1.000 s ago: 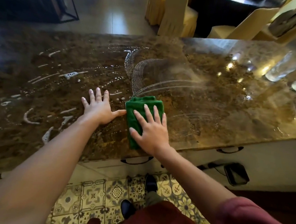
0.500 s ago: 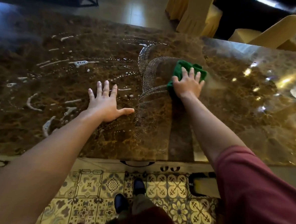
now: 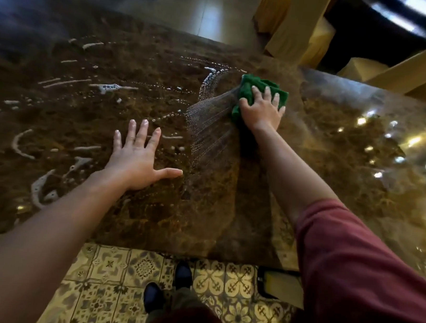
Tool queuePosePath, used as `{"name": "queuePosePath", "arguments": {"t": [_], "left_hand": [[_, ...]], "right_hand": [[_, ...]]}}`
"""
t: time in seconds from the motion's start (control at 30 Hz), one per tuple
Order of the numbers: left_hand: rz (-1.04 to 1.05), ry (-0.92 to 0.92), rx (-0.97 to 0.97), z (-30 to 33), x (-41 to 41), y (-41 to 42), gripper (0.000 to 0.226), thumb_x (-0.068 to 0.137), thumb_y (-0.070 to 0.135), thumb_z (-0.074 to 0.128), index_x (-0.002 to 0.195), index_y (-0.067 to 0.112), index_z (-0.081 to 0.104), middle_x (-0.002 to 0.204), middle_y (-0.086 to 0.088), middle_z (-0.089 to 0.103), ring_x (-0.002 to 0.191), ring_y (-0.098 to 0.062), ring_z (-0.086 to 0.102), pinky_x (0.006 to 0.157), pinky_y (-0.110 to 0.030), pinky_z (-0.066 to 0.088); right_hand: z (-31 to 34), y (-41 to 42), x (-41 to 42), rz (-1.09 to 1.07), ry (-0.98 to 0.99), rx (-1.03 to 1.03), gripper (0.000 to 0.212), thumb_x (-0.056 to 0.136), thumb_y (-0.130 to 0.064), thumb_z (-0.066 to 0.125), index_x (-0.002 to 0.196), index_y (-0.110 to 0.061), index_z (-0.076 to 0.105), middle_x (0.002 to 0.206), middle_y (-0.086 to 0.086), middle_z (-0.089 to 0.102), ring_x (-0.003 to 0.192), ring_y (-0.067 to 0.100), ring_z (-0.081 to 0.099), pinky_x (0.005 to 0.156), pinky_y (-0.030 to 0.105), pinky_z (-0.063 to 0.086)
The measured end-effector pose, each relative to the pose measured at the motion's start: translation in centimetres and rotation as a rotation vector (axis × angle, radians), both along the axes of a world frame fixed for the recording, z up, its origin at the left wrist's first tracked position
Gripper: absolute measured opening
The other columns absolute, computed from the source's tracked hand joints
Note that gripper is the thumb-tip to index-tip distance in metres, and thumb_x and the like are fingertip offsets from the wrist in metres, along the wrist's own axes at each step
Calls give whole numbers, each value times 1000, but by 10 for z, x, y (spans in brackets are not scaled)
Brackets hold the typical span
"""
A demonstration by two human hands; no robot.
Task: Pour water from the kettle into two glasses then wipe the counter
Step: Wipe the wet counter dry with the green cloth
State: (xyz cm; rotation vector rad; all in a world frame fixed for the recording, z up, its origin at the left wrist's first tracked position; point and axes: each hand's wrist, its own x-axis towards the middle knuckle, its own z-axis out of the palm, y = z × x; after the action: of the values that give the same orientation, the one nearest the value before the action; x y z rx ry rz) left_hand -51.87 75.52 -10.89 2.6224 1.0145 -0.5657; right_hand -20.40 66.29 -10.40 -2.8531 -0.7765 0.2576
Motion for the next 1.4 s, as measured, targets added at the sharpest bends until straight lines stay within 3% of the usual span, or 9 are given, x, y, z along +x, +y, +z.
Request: {"name": "queuePosePath", "arguments": {"t": [0.13,0.27,0.4,0.63,0.8,0.93,1.1,1.23,1.4], "left_hand": [[25,21,-26,10,2,4,132,61,100,27,161,27,-19,167,-7,-32,152,-30,-32,125,-59,-11],[6,30,-39,18,-4,3,130,65,100,33,162,28,-15,169,-7,-27,155,-29,-26,126,-57,-7],[86,-15,7,22,-2,17,136,64,99,39,163,22,-14,170,-9,-23,157,-29,-21,128,-54,-1],[91,94,-46,22,3,39,137,67,94,48,161,20,-20,166,-11,-33,153,-30,-30,126,-59,-7],[113,95,-62,21,0,44,135,67,93,48,160,23,-20,165,-9,-34,152,-29,-31,126,-60,-6],[95,85,-76,20,-2,45,135,67,95,47,161,24,-20,166,-8,-33,154,-28,-30,126,-59,-5],[103,77,-54,17,-4,41,141,58,99,38,160,23,-22,164,-8,-35,152,-27,-32,126,-56,-9],[113,72,-56,18,-1,40,142,55,99,35,159,22,-23,164,-9,-36,151,-27,-34,125,-57,-10],[127,82,-68,21,-3,41,141,56,98,37,160,23,-22,165,-7,-35,152,-26,-33,126,-56,-10]], "right_hand": [[1,50,-75,378,-16,-16,66,103,-59,35,165,-39,25,177,4,11,163,34,4,128,62,5],[-10,4,-112,603,-18,-1,64,103,-60,34,164,-43,26,177,1,15,164,29,5,129,58,5],[-13,-37,-39,375,-69,4,68,98,-62,39,162,-40,35,175,3,21,162,27,14,127,57,12],[-1,63,72,-44,0,9,69,101,-61,36,164,-34,32,176,7,17,162,36,11,127,62,9],[-2,151,-33,507,-36,38,65,99,-59,34,162,-41,32,176,4,18,163,33,10,128,59,11],[-15,75,-110,869,-7,52,63,102,-60,36,162,-44,30,176,3,16,163,31,7,131,56,3],[-13,-32,-2,471,-39,-18,64,104,-59,40,164,-41,26,177,0,14,163,25,7,130,55,7],[-4,-2,58,92,-45,-5,68,102,-58,37,164,-33,31,176,9,16,162,36,11,128,59,10],[-8,78,-22,401,-63,49,68,100,-60,34,164,-38,27,177,7,14,163,34,7,129,59,6]]}}
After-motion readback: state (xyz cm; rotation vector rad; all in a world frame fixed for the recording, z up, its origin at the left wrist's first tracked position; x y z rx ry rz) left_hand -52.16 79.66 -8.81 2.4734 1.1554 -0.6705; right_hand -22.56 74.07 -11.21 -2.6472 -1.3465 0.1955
